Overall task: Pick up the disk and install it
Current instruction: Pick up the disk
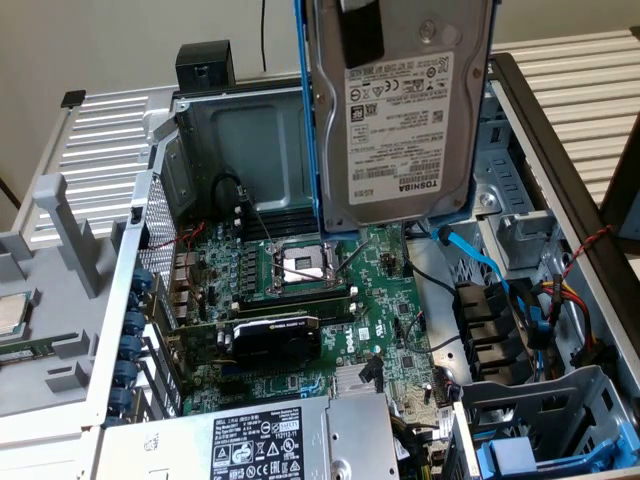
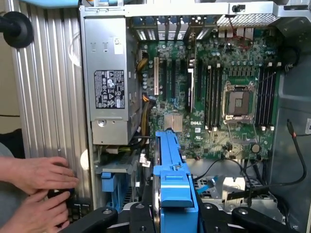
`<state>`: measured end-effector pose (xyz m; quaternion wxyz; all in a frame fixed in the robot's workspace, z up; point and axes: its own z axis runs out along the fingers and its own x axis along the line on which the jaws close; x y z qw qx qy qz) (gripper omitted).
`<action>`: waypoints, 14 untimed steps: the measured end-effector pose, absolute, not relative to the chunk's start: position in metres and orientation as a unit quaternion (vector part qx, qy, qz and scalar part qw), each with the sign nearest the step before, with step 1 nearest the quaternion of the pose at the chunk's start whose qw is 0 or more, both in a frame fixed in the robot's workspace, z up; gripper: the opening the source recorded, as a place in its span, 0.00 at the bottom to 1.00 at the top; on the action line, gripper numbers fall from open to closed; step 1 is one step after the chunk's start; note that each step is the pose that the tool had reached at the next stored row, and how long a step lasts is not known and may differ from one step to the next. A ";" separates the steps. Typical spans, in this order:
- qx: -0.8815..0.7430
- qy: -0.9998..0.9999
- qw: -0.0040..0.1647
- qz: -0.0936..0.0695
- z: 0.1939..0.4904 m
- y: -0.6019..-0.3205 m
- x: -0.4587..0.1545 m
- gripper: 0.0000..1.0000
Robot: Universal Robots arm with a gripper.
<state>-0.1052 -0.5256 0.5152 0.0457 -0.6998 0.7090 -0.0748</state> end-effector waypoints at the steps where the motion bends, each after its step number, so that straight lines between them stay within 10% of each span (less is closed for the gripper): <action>1: -0.700 0.709 0.046 -0.075 0.515 -0.527 -0.102 0.37; 14: -0.700 0.709 0.047 -0.072 0.515 -0.556 -0.079 0.37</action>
